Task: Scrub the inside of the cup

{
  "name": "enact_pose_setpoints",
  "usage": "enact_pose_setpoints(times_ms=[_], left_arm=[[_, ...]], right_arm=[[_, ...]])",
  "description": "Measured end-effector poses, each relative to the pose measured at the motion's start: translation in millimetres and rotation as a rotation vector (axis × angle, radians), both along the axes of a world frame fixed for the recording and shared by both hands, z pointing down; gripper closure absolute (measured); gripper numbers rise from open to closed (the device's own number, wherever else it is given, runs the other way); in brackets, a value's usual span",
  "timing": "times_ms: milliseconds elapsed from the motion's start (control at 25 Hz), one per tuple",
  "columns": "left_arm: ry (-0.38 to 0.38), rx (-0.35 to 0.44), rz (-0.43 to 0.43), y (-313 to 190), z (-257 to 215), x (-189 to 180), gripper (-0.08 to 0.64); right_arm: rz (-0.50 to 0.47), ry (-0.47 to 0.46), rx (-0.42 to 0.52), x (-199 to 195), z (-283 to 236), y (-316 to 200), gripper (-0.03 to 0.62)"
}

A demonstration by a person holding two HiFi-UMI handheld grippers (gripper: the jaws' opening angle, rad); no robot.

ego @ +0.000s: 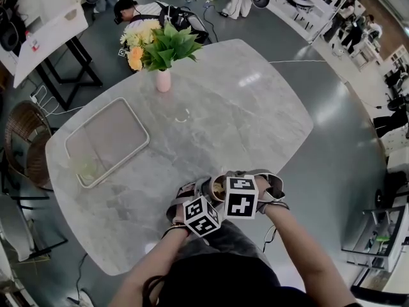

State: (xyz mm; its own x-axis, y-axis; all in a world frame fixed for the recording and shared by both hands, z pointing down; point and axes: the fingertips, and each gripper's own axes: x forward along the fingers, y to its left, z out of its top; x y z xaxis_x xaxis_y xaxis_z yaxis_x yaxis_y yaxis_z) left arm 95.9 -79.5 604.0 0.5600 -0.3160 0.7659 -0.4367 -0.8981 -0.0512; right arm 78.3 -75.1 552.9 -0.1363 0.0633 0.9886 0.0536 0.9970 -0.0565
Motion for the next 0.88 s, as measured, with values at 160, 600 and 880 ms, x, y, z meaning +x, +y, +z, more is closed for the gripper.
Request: enact_pose_setpoints(times_ms=[160,600,880], left_arm=[[0.0,-0.003,0.003,1,0,0,0.167],[0.021,-0.044,-0.028,1,2,-1,0.172],[0.016,-0.048,-0.024,2,2,-1,0.179]], right_arm=[[0.102,-0.035,-0.106,-1,-18,-1,0.532],[-0.275,-0.061,0.107,-1,-17,2,0.532],[-0.377,0.041,0.206,5,-14,-13,0.532]])
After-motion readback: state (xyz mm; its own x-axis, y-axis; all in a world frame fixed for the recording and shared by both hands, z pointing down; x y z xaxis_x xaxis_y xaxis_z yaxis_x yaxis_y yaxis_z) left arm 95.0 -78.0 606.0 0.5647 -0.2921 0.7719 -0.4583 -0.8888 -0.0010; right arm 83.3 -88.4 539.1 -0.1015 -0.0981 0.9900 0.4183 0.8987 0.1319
